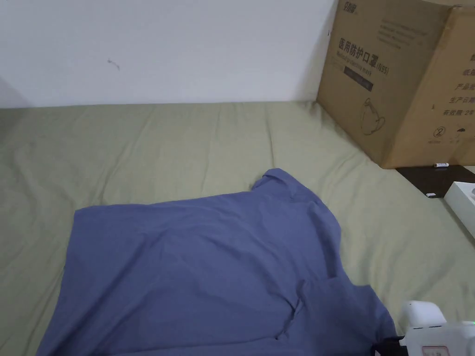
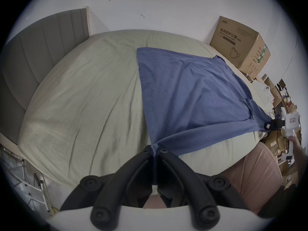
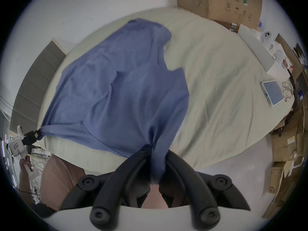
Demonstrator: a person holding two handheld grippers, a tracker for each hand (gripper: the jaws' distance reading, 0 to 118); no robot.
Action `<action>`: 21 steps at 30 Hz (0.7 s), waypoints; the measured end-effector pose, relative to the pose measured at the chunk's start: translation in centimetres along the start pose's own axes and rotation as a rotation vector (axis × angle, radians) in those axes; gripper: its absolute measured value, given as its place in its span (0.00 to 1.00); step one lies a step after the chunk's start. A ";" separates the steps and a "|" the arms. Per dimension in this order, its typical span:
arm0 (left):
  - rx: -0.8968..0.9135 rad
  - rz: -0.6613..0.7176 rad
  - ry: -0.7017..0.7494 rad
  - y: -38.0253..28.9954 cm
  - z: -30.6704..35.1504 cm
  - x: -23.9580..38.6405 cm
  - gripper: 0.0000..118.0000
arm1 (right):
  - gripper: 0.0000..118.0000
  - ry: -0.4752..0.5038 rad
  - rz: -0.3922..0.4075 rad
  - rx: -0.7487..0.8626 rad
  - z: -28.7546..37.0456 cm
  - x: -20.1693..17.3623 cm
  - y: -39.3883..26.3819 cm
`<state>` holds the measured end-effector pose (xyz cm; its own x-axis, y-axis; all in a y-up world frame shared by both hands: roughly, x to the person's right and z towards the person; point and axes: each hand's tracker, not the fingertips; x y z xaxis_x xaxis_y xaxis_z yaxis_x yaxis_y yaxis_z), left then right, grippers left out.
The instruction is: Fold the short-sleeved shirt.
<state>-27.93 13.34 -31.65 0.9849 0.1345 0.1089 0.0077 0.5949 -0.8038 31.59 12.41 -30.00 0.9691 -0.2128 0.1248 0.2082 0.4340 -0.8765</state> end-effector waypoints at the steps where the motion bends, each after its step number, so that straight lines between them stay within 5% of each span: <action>1: 0.021 0.014 0.002 0.1 0.3 0.1 0.02 | 0.05 0.020 -0.014 0.042 0.7 0.1 -0.2; 11: 0.287 0.121 -0.038 4.2 2.3 0.2 0.01 | 0.05 0.173 -0.246 0.260 3.9 -0.1 2.3; 16: 0.241 0.297 -0.053 9.3 -1.3 -1.7 0.01 | 0.05 0.184 -0.307 0.266 2.9 -1.2 8.8; 21: 0.046 0.252 -0.033 14.5 -8.3 -3.2 0.03 | 0.05 0.111 -0.305 0.085 -2.9 -2.2 17.8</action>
<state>-29.53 14.98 -48.50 0.9484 0.3089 -0.0720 -0.2464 0.5745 -0.7806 32.82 18.02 -47.23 0.8411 -0.4363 0.3197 0.5011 0.4060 -0.7642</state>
